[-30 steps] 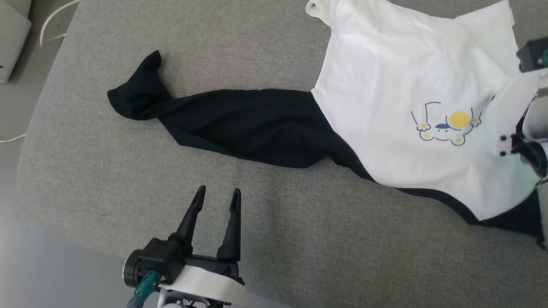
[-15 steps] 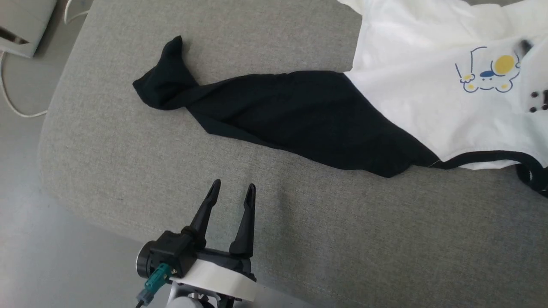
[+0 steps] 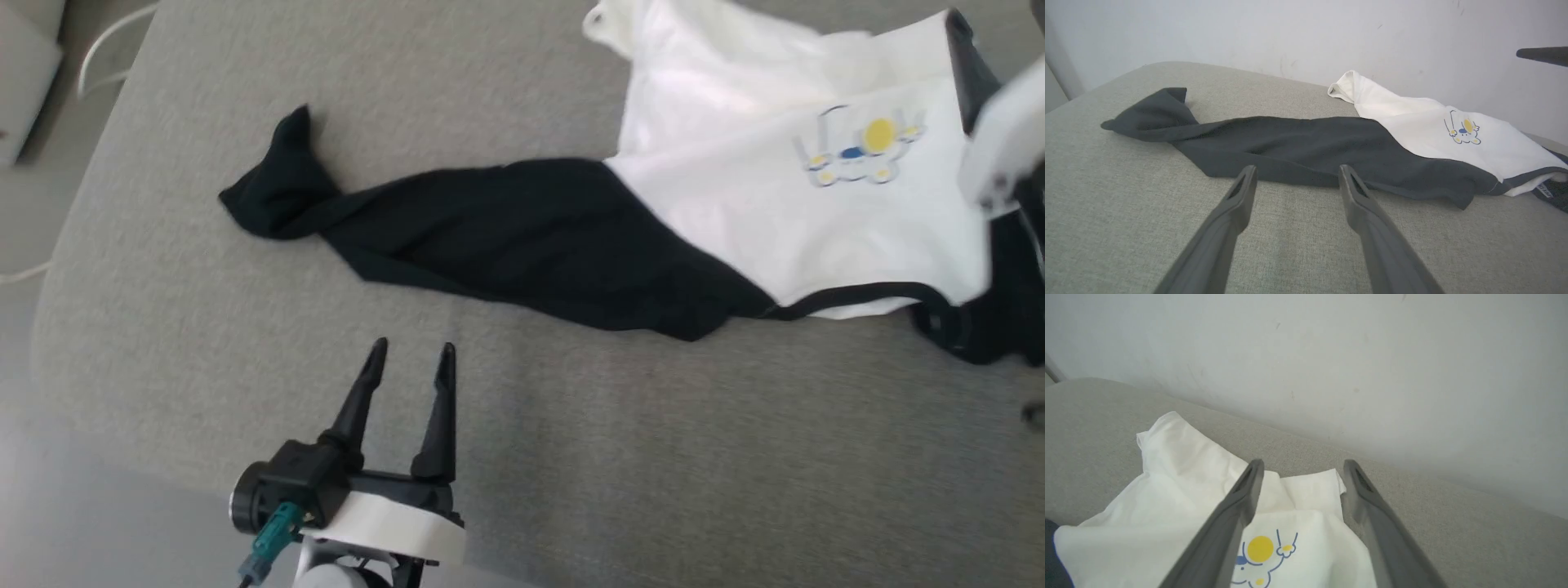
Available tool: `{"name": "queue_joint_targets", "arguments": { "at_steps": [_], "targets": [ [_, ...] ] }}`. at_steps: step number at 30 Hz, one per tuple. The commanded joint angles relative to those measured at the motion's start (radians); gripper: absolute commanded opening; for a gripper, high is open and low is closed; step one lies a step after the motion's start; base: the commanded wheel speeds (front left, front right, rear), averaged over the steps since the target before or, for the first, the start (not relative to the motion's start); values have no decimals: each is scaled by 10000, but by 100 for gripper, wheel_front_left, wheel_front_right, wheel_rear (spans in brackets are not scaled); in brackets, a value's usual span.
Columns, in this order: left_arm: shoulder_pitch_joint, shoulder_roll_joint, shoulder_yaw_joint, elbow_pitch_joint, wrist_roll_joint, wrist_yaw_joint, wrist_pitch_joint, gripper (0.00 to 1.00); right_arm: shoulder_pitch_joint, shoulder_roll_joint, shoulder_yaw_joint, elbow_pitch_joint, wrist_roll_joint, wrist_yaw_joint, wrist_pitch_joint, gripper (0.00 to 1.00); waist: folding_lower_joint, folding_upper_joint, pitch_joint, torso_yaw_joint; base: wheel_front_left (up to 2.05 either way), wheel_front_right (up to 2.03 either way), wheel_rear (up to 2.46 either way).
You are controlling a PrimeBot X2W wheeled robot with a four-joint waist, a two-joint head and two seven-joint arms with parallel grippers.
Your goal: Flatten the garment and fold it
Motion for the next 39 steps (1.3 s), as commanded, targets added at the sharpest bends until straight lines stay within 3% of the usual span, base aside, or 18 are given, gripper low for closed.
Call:
{"name": "queue_joint_targets", "arguments": {
  "at_steps": [1, 8, 14, 20, 25, 32, 39],
  "targets": [
    [113, -22, 51, -54, 70, 51, -49, 100, 401, 72, -118, -199, 38, -7, -124, 100, 0, 0, -749, -705, 0, 0, 0],
    [680, -16, 423, -215, 343, 42, -49, 100, 4028, 1488, -1549, -3089, -233, -7, -1167, 100, 0, 0, -1673, -1409, 0, 0, 0],
    [1096, -17, 552, -228, 425, 23, -49, 100, 6872, 2339, -2398, -4472, -758, -7, -2932, 100, 0, 0, -2165, -1749, 0, 0, 0],
    [1522, -3, 683, -241, 431, 108, -49, 100, 8741, 2373, -2598, -3508, 745, -7, -5170, 100, 0, 0, -2730, -2069, 0, 0, 0],
    [1382, 226, 650, -193, 584, 102, 242, 100, 9214, 2374, -2069, -2605, 1293, -7, -5944, 100, 0, 0, -3018, -2360, 0, 0, 0],
    [-1282, 1051, -113, 332, 1426, -590, 3189, 100, 9077, 2375, -1844, -2305, 1266, -7, -6236, 100, 0, 0, -2772, -2397, 0, 0, 0],
    [-4016, 893, -589, 2473, 1454, -954, 6470, 100, 8777, 2376, -1684, -2261, 1183, -7, -6309, 100, 0, 0, -2070, -2556, 0, 0, 0]
  ]
}}
